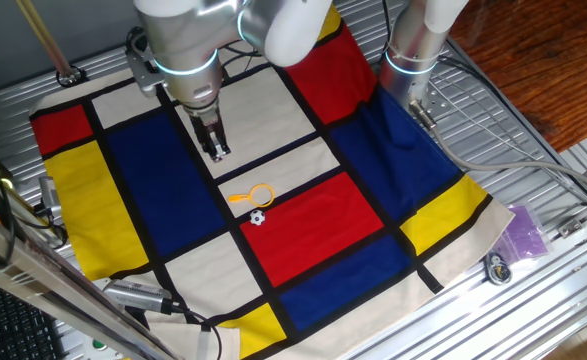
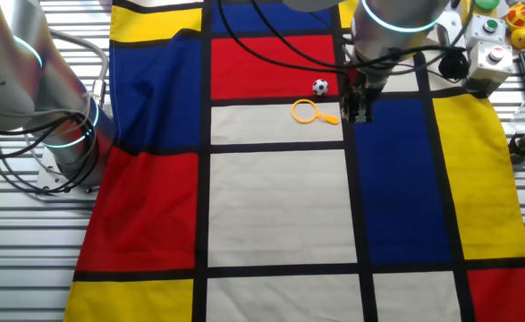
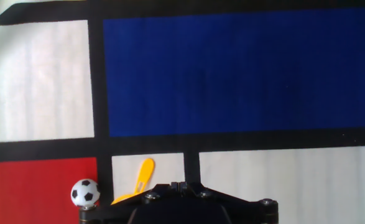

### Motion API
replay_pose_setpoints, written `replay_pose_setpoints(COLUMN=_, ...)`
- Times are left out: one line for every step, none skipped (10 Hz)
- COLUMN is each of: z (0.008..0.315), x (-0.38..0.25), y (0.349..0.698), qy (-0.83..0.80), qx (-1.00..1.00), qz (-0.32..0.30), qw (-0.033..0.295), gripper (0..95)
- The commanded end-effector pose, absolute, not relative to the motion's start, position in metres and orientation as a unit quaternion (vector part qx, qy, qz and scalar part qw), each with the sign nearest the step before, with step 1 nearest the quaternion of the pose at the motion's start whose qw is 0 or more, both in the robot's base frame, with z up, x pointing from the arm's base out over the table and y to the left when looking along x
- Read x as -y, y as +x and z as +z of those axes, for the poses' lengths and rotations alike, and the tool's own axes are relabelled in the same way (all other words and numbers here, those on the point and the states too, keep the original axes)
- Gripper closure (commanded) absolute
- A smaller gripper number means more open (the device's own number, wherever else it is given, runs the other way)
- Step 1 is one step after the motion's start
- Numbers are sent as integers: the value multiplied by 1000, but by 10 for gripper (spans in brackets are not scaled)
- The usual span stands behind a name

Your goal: Attach the bubble ring to the ball

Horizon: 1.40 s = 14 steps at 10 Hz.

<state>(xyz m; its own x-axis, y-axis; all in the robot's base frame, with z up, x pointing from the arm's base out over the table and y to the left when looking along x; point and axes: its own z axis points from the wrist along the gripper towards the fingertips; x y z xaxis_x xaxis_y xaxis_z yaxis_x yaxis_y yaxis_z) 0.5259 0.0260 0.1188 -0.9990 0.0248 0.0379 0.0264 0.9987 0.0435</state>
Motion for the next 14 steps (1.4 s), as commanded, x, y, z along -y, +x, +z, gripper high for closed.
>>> replay_pose_setpoints(z=120, x=-27, y=527, qy=6, qx=999, qz=-23, qw=39, gripper=950)
replay_pose_setpoints(z=120, x=-27, y=527, qy=11, qx=999, qz=-24, qw=44, gripper=950)
replay_pose_setpoints(z=120, x=-27, y=527, qy=15, qx=998, qz=-27, qw=47, gripper=950)
replay_pose_setpoints(z=120, x=-27, y=527, qy=19, qx=998, qz=-27, qw=48, gripper=950)
replay_pose_setpoints(z=120, x=-27, y=527, qy=18, qx=998, qz=-27, qw=48, gripper=950)
replay_pose_setpoints(z=120, x=-27, y=527, qy=12, qx=998, qz=-25, qw=48, gripper=950)
replay_pose_setpoints(z=120, x=-27, y=527, qy=1, qx=999, qz=-23, qw=50, gripper=950)
replay_pose_setpoints(z=120, x=-27, y=527, qy=-22, qx=998, qz=-22, qw=51, gripper=950)
replay_pose_setpoints(z=120, x=-27, y=527, qy=-26, qx=998, qz=-21, qw=51, gripper=950)
replay_pose_setpoints(z=114, x=-36, y=528, qy=-39, qx=998, qz=-20, qw=51, gripper=950)
replay_pose_setpoints(z=109, x=-43, y=527, qy=-45, qx=998, qz=-20, qw=50, gripper=950)
replay_pose_setpoints(z=104, x=-48, y=526, qy=-49, qx=997, qz=-20, qw=49, gripper=760)
replay_pose_setpoints(z=99, x=-52, y=524, qy=-53, qx=997, qz=-20, qw=49, gripper=760)
replay_pose_setpoints(z=93, x=-53, y=523, qy=-53, qx=997, qz=-21, qw=48, gripper=760)
